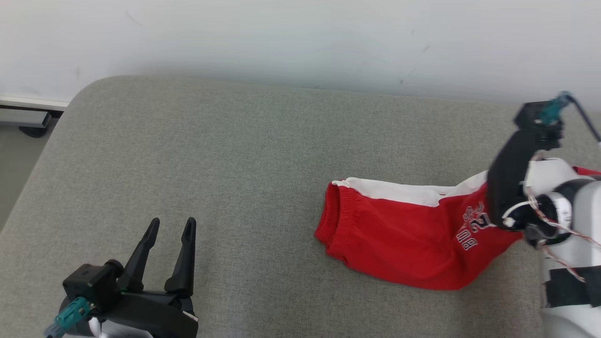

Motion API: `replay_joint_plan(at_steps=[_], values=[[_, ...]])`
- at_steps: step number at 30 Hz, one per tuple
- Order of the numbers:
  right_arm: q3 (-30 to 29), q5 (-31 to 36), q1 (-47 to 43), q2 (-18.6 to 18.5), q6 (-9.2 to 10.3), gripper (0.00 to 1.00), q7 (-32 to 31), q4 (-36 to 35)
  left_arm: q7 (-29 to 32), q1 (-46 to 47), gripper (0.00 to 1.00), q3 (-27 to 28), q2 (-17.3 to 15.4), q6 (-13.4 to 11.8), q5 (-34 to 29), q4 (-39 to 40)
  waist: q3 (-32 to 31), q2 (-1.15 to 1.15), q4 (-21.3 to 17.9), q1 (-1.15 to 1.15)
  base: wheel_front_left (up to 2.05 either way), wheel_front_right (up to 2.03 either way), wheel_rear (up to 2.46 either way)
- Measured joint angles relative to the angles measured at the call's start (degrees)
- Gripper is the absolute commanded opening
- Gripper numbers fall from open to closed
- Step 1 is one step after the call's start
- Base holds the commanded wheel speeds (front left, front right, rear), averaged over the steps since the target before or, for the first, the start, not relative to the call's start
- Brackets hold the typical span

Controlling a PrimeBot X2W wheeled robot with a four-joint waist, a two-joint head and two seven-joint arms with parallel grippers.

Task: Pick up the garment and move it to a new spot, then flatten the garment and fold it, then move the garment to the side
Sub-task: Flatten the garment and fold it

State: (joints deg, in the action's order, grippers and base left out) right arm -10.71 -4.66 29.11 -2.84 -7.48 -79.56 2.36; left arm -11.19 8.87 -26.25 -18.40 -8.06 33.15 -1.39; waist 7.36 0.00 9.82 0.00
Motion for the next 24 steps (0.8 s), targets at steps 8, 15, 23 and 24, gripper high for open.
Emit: replay_joint_plan(at_steps=[8, 15, 23, 24], values=[[11.38, -4.59, 1.50, 0.00, 0.00, 0.00, 1.27, 1.88, -0.02, 0.00, 1.00, -0.75, 0.20, 0.07, 0.09, -0.56, -0.81, 0.00, 1.58, 0.00, 0.00, 0.00, 0.00], [16.97, -6.91, 2.61, 0.02, 0.00, 0.00, 2.26, 5.22, -0.02, 0.01, 1.00, -1.32, 0.53, 0.33, 0.16, -0.92, -1.03, 0.00, 3.14, 0.00, 0.00, 0.00, 0.00], [20.37, -8.53, 3.52, 0.03, 0.00, 0.00, 3.55, 9.96, -0.02, 0.20, 1.00, -2.52, 1.27, 0.53, 0.18, -1.63, -1.13, 0.00, 5.54, 0.00, 0.00, 0.00, 0.00], [20.61, -8.55, 3.66, 0.03, 0.00, 0.00, 3.76, 10.61, -0.02, 0.22, 1.00, -2.71, 1.37, 0.57, 0.18, -1.75, -1.18, 0.00, 5.89, 0.00, 0.00, 0.00, 0.00]])
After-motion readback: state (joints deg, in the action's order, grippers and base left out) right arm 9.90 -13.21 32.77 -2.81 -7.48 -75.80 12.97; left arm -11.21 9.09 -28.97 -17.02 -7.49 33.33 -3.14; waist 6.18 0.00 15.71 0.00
